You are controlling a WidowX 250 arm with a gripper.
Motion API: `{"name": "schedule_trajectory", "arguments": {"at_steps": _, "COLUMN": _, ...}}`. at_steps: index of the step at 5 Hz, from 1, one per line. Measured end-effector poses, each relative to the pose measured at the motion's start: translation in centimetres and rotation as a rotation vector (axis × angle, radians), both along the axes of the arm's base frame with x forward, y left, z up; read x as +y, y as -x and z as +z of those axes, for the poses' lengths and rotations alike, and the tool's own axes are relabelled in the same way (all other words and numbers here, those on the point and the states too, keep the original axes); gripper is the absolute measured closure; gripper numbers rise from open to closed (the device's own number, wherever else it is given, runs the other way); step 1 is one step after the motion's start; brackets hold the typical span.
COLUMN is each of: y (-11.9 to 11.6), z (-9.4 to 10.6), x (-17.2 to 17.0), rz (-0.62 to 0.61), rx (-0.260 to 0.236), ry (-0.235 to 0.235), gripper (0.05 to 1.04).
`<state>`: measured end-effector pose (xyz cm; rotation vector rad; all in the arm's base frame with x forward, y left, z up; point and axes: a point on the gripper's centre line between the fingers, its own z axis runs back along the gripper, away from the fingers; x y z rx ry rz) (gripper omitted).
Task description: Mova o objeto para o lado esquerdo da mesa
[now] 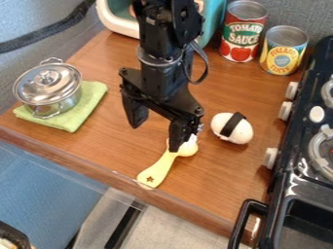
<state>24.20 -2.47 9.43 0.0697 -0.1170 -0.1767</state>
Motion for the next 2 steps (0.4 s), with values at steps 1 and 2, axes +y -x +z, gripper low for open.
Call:
{"name": "schedule_trajectory", "arguments": {"at_steps": 1, "y": 0.0, "z": -0.5, "x": -0.1, "rz": 0.002, "rx": 0.019, "ry": 0.001, "gripper": 0.084}}
{"name": "schedule_trajectory", "arguments": {"at_steps": 2, "y": -1.5, "z": -1.1, "x": -0.6, "rz": -0.001, "rx": 0.014, "ry": 0.015, "gripper": 0.084}}
